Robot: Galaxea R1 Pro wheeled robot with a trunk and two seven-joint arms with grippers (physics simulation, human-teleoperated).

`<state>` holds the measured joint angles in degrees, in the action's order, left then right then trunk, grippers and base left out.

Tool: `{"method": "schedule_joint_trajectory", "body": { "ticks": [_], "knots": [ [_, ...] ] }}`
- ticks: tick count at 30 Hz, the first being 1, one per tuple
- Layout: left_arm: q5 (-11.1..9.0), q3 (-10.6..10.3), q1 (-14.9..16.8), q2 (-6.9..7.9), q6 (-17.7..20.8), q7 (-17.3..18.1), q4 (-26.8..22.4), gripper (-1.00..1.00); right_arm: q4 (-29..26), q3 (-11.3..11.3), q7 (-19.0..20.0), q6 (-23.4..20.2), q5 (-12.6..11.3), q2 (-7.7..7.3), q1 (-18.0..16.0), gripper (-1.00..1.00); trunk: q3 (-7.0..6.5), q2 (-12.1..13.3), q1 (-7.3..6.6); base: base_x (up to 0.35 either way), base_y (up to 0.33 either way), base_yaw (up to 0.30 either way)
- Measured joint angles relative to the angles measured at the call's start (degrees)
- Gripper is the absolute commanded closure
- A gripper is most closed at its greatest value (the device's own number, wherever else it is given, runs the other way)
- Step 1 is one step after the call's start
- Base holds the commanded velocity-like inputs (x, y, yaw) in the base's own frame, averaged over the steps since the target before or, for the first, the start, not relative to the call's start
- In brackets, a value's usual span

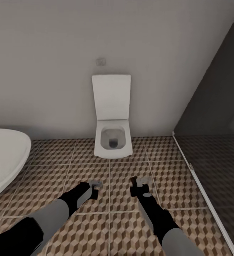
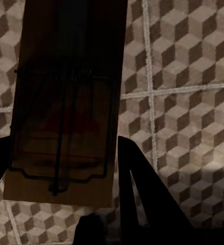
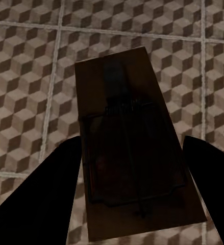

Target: Take the four mousetraps from the cabinet in the bathroom and place them on the bathroom floor. Make sure all four end up on the same floor surface, and ensure that at least two of them are either under or directly next to the same bathroom sink.

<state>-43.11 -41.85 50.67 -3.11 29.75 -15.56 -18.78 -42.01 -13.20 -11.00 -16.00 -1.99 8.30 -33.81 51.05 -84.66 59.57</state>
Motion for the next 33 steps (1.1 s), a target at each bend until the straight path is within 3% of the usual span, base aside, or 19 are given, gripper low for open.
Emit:
{"method": "schedule_joint_trajectory", "body": {
  "ticks": [8, 33],
  "knots": [
    [0.0, 0.0, 0.0, 0.00, 0.0, 0.1, 0.0, 1.00, 0.0, 0.0, 0.0, 0.0, 0.0, 0.00, 0.0, 1.00, 0.00, 0.0, 0.02, 0.258, 0.000, 0.000],
    [0.0, 0.0, 0.0, 0.00, 0.0, 0.1, -0.1, 1.00, 0.0, 0.1, 0.0, -0.1, 0.0, 0.00, 0.0, 1.00, 0.57, 0.0, 0.04, 0.014, 0.000, 0.000]
  ]
}}
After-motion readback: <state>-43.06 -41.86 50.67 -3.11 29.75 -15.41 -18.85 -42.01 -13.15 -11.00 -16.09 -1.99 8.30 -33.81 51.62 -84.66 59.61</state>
